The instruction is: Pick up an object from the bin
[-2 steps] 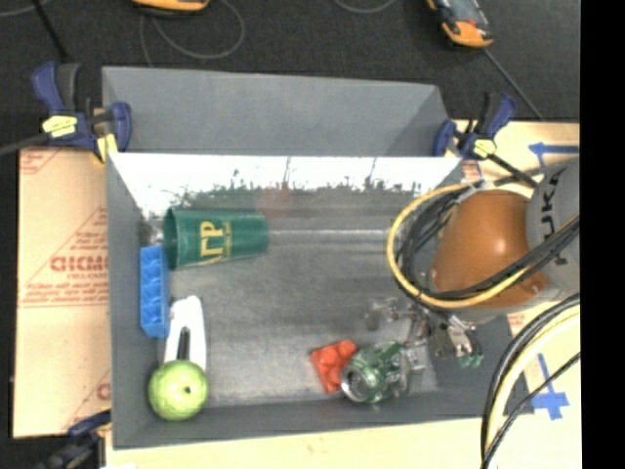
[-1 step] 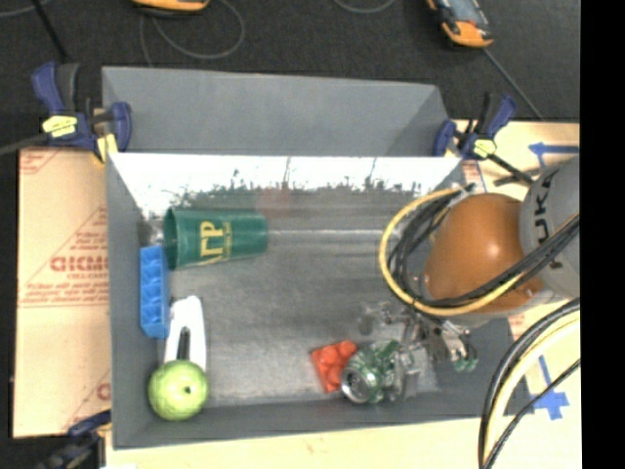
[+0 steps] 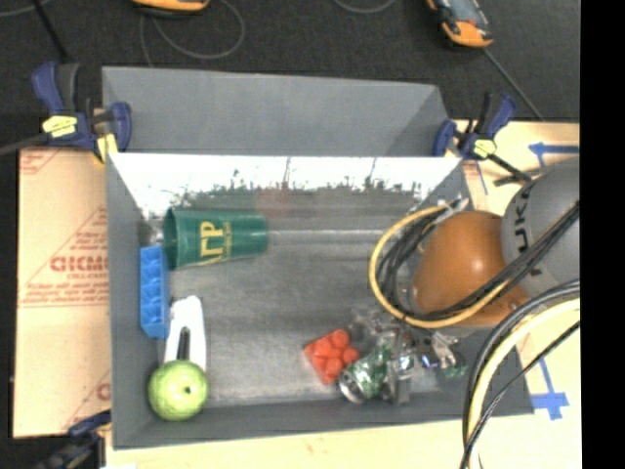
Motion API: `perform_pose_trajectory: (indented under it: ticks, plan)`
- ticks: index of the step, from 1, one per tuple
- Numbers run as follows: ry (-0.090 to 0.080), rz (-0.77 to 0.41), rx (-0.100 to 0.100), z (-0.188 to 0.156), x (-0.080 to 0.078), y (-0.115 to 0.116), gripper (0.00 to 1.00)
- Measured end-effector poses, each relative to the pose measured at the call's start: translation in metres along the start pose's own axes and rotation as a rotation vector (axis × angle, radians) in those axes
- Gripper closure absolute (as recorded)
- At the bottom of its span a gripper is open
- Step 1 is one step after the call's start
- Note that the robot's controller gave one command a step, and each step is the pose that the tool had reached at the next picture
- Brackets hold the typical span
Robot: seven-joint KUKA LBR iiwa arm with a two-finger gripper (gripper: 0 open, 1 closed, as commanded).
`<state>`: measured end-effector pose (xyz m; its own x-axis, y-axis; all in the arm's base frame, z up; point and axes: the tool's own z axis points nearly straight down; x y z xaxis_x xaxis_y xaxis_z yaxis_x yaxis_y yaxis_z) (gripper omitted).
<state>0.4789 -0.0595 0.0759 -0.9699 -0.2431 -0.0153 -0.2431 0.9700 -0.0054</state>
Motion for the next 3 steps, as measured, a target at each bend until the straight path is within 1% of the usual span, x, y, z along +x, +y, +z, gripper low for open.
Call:
perform_pose_trajectory:
  ticks: [1,2,3]
  plan:
    - [-0.002,0.028,0.003,0.0132,-0.0003,-0.0014,1.00]
    - [-0.001,0.033,0.003,0.0127,0.0004,-0.0013,1.00]
    - [0.004,0.034,0.001,0.0107,0.0003,-0.0019,1.00]
